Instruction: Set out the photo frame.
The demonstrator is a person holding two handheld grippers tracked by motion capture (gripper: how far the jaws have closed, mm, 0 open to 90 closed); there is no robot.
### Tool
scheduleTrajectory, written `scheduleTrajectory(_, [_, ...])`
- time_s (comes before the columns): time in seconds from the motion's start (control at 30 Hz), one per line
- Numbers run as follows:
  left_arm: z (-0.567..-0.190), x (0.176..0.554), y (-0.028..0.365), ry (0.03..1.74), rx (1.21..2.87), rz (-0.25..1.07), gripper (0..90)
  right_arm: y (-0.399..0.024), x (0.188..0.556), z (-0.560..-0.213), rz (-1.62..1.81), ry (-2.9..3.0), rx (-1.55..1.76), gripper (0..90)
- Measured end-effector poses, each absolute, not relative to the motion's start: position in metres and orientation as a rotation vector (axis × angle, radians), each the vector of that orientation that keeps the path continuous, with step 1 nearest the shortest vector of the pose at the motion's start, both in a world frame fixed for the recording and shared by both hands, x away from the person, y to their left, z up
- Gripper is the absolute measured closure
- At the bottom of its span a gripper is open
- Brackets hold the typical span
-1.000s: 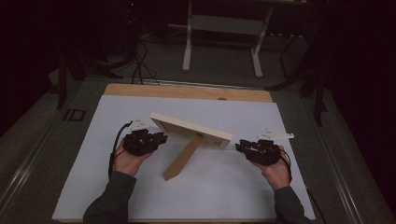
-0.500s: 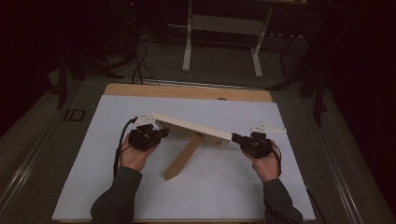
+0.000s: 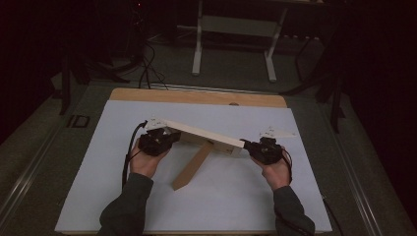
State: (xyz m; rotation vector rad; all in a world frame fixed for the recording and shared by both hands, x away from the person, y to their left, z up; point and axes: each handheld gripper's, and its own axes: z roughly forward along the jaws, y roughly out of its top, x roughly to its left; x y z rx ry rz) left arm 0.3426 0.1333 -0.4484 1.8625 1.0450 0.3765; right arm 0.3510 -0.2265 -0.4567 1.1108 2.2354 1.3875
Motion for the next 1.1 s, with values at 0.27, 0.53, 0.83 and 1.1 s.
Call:
scheduleTrajectory(0.27, [-0.448,0.345,0.129,1.041,1.873,0.369,90.0,-0.224,0.352,-0.456,1.387,2.256,1.101,90.0])
scheduleTrajectory(0.53, [-0.446,0.345,0.123,1.031,1.884,0.367,90.0,-0.221,0.352,-0.453,1.390,2.269,1.083,90.0])
scheduleTrajectory(0.83, [-0.442,0.344,0.114,1.004,1.897,0.358,90.0,-0.219,0.352,-0.453,1.387,2.276,1.075,90.0])
scheduleTrajectory(1.1, [-0.440,0.344,0.107,0.991,1.907,0.355,90.0,-0.218,0.352,-0.452,1.388,2.280,1.076,90.0])
